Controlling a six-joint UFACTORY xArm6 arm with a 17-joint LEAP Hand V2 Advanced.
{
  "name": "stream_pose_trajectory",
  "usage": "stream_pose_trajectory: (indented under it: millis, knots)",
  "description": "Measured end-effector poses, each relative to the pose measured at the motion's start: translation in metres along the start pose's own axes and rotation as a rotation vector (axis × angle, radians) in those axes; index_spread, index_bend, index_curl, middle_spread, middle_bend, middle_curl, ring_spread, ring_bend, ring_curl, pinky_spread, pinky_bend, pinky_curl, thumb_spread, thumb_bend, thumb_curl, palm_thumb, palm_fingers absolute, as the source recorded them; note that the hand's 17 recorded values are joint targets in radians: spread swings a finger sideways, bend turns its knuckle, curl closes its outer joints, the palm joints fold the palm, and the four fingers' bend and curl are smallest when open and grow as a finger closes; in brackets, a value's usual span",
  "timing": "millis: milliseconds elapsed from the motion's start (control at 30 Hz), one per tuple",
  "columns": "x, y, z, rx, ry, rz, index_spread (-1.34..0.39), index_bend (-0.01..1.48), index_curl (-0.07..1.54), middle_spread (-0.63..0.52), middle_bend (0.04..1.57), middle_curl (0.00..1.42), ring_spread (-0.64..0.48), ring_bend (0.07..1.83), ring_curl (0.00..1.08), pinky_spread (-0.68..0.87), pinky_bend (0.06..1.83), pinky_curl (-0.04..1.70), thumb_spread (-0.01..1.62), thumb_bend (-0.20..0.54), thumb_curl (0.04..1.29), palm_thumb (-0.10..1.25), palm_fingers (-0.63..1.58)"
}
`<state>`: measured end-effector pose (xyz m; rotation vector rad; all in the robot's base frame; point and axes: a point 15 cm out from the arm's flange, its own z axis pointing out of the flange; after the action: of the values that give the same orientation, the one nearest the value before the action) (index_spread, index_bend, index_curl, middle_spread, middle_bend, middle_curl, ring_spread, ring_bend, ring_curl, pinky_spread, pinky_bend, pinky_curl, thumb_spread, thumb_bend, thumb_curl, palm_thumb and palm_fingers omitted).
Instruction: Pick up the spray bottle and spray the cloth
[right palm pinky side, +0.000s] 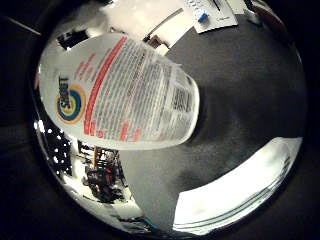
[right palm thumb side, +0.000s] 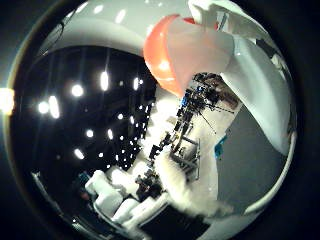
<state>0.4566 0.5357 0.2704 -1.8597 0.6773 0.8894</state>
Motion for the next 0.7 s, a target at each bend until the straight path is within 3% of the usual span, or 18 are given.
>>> stream_pose_trajectory:
  millis: [133, 233, 700]
  knots:
    - [-0.012, -0.001, -0.001, -0.019, 0.009, -0.019, -0.47, 0.50, 0.41, -0.14, 0.48, 0.34, 0.21, 0.66, 0.20, 0.56, 1.00, 0.38, 1.00, -0.029, 0.52, 0.49, 0.17]
    - [-0.019, 0.002, -0.002, -0.058, 0.036, -0.031, -0.48, 0.47, 0.40, -0.14, 0.44, 0.33, 0.22, 0.62, 0.19, 0.60, 0.96, 0.34, 1.00, -0.028, 0.50, 0.49, 0.21]
    - [-0.039, 0.001, -0.064, -0.228, 0.363, -0.161, -0.53, 0.40, 0.37, -0.15, 0.28, 0.31, 0.23, 0.44, 0.14, 0.64, 0.77, 0.19, 1.00, -0.027, 0.48, 0.53, 0.35]
